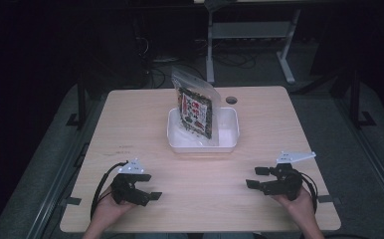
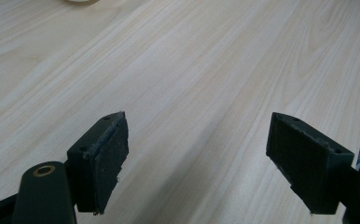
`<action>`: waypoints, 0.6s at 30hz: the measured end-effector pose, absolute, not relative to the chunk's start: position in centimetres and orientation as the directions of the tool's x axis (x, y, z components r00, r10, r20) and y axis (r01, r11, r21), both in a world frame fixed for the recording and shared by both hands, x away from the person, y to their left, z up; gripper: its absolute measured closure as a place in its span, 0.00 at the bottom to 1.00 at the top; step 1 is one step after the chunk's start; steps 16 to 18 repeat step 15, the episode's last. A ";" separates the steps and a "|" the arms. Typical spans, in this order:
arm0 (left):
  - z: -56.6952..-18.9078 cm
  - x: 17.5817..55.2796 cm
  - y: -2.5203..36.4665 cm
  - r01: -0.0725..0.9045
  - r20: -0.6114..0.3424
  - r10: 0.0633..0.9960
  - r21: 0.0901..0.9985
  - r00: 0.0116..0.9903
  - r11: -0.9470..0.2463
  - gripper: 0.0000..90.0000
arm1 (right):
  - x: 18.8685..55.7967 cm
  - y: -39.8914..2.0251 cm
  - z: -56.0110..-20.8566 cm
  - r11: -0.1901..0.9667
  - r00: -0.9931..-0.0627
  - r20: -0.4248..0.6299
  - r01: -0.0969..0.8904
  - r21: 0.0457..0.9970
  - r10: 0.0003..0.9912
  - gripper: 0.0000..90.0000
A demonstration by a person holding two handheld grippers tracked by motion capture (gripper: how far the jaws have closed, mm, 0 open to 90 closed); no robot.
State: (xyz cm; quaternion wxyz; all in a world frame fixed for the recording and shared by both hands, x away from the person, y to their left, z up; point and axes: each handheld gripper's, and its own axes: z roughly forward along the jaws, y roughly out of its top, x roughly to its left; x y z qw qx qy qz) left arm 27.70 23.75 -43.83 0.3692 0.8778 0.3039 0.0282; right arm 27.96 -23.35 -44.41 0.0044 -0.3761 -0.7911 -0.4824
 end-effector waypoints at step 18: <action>-43.8 27.6 23.6 0.510 -0.162 0.560 0.663 0.813 -0.548 0.23 | 27.2 -21.4 -45.0 0.317 -0.751 0.335 0.577 0.753 0.569 0.29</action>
